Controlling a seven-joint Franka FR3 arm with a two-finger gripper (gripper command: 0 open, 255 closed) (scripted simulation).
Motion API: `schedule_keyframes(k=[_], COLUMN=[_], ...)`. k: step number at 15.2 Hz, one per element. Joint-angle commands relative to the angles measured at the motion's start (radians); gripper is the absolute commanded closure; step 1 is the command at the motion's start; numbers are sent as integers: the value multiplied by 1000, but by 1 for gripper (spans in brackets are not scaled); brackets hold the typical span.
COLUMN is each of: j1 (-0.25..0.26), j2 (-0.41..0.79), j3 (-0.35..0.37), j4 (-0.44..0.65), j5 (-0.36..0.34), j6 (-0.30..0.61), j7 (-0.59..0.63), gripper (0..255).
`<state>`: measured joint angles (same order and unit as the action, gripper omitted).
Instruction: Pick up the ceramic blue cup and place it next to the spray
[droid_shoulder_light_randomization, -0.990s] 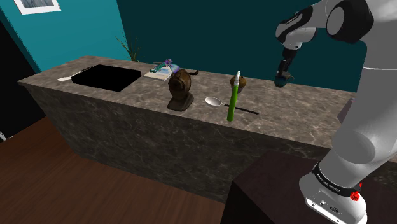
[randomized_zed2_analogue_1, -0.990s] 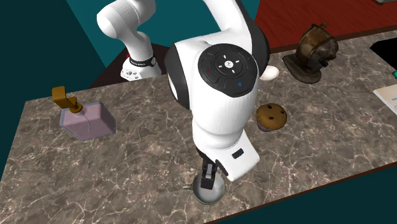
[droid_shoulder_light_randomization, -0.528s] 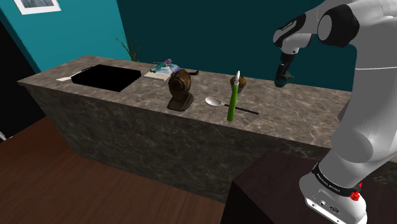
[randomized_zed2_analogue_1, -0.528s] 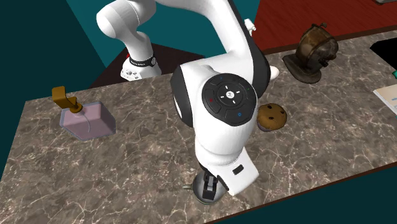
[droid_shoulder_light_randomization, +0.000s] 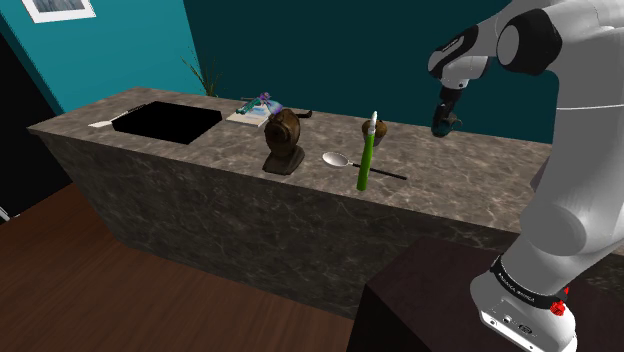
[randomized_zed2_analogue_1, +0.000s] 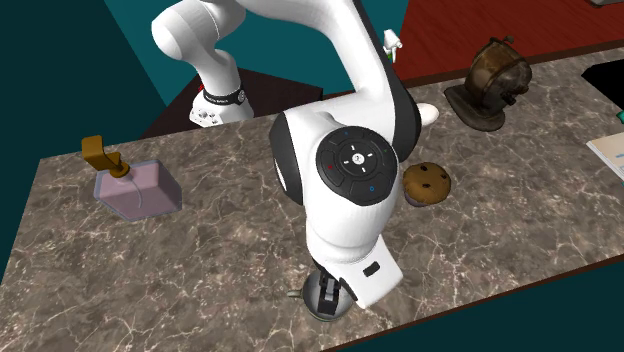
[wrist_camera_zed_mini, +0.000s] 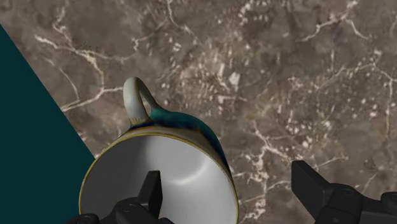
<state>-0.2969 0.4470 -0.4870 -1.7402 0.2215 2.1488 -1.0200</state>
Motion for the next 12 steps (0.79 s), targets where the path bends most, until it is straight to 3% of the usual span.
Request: schedule_keyframes(k=[1,2,12], j1=[0,0,1], j2=[0,0,-6], j3=[0,0,-2], j4=[0,0,5], j5=[0,0,-4], j6=[0,0,-11], j7=[0,0,2], gripper=[0,255,255])
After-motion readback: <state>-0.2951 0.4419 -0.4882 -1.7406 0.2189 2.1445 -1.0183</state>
